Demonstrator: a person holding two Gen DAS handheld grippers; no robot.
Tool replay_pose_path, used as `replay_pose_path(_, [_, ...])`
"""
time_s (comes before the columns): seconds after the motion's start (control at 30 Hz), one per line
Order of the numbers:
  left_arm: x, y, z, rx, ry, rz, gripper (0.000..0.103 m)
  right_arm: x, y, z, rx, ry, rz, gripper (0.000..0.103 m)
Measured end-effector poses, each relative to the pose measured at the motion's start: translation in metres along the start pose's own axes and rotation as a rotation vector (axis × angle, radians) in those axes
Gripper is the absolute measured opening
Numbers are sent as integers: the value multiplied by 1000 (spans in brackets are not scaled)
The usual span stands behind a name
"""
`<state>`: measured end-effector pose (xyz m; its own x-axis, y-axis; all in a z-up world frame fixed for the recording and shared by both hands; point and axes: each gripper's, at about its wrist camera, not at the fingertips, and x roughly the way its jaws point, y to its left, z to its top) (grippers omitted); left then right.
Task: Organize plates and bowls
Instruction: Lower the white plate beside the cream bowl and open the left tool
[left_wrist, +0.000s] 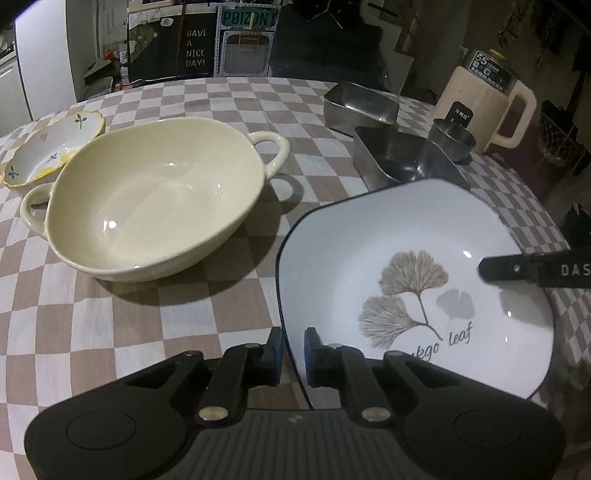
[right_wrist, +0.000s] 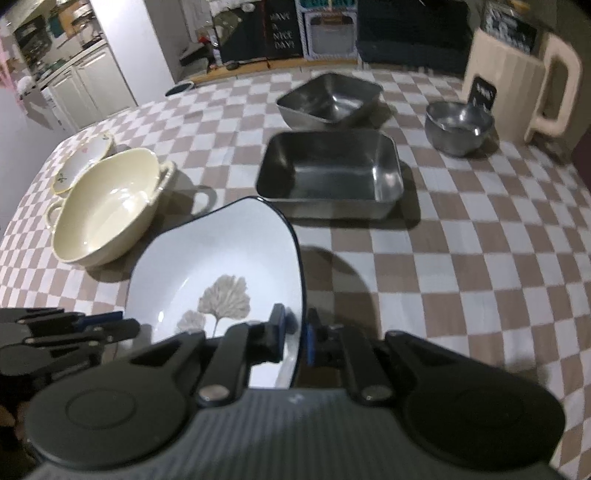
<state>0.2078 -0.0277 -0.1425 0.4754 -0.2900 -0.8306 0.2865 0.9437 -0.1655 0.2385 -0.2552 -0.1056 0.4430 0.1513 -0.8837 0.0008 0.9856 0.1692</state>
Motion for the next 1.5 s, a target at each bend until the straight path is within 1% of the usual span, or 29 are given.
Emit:
replay_pose_path(0.1, [-1, 0, 1, -2, -3, -1, 12, 4, -6, 0, 34, 30, 15, 14])
replay_pose_path(0.27, [-2, -1, 4, -19, 2, -9, 12, 12, -11, -3, 47, 63, 9, 19])
replay_pose_path(0.37, [-4, 0, 5, -40, 3, -27, 12, 21, -16, -2, 68, 88, -2, 22])
replay_pose_path(0.43, [-5, -1, 5, -50, 6, -47, 11, 28, -20, -2, 76, 104, -22, 22])
replay_pose_path(0.47, [-5, -1, 5, -54, 15, -58, 11, 31, -20, -2, 72, 114, -42, 20])
replay_pose_path(0.7, [-1, -1, 5, -57, 46, -66, 11, 33, -22, 1, 59, 125, -49, 21])
replay_pose_path(0.97, [2, -3, 10, -85, 83, -50, 11, 30, -26, -5, 29, 121, -20, 20])
replay_pose_path(1.07, [2, -4, 11, -91, 94, -46, 11, 28, -26, -9, 24, 132, -8, 20])
replay_pose_path(1.2, [3, -7, 11, -76, 107, -35, 12, 25, -31, -10, 47, 137, 8, 16])
replay_pose_path(1.27, [4, -6, 13, -83, 112, -34, 12, 25, -29, -10, 58, 134, -4, 16])
replay_pose_path(1.37, [4, -3, 12, -104, 113, -40, 12, 26, -22, -8, 42, 129, -42, 17])
replay_pose_path(1.5, [3, -2, 12, -107, 109, -40, 12, 27, -21, -6, 32, 119, -47, 17])
